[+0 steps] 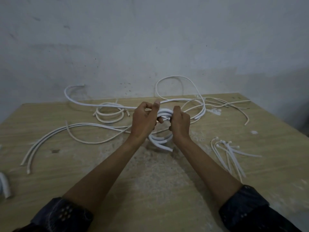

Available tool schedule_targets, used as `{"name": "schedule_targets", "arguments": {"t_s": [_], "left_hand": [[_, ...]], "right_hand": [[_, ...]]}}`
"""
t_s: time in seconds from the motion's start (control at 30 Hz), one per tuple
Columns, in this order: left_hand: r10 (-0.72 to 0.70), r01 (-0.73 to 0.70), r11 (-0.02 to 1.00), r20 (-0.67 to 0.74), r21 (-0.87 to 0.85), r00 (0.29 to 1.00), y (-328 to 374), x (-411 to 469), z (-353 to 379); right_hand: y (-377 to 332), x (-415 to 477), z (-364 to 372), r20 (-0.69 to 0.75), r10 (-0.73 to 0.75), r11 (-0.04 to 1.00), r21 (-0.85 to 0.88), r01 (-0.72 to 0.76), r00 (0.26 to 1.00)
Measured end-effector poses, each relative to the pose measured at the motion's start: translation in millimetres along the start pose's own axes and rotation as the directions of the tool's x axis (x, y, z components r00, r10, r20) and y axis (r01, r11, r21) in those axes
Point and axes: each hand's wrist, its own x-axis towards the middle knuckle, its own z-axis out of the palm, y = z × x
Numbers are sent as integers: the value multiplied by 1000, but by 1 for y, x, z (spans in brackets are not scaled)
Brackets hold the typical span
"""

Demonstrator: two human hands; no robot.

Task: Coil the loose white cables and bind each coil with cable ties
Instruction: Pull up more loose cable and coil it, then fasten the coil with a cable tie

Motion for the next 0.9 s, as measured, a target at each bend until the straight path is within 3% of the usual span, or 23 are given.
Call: {"name": "schedule_targets", "arguments": {"t_s": [0.13, 0.23, 0.3, 0.4, 0.47, 0.53, 0.57, 0.6, 0.67, 0.73, 0.8, 0.9], "left_hand": [[-101, 93, 989, -59, -117, 993, -1, -12, 10], [-278, 307, 892, 132, -333, 951, -6, -16, 14], [-265, 324, 880, 206, -348, 942, -7, -18, 21], [-259, 267, 882, 73, -388, 963, -7, -12, 23], [-273, 250, 889, -5, -384, 962, -13, -5, 16], [-261, 243, 903, -6, -354, 965, -19, -3, 12], [-258, 247, 907, 14, -341, 966, -23, -5, 12], [-260, 257, 909, 35, -329, 965, -25, -8, 14], [-266, 271, 913, 60, -305, 962, -26, -14, 19], [-271, 285, 911, 89, -299, 959, -24, -17, 23], [-269, 292, 914, 117, -281, 956, -23, -19, 25], [-272, 299, 918, 134, -261, 953, -21, -21, 24]], "right_hand": [[-5, 6, -3, -58, 174, 982, 90, -168, 983], [-6, 7, -6, -54, 335, 923, 220, -316, 941], [-3, 7, -7, -35, 394, 880, 302, -367, 918], [-3, 4, -9, 55, 411, 853, 329, -405, 910], [-5, 4, -19, 183, 337, 902, 219, -372, 924], [-7, 17, -46, 284, 179, 975, -181, -131, 942], [-10, 26, -64, 332, 88, 887, -455, 78, 939], [-13, 38, -83, 355, 56, 687, -692, 222, 933], [-24, 55, -119, 273, 122, 298, -927, 227, 954], [-29, 59, -142, 176, 248, 73, -984, 163, 953], [-28, 57, -150, 166, 320, 26, -986, 166, 933], [-27, 54, -149, 181, 310, 42, -983, 177, 933]]}}
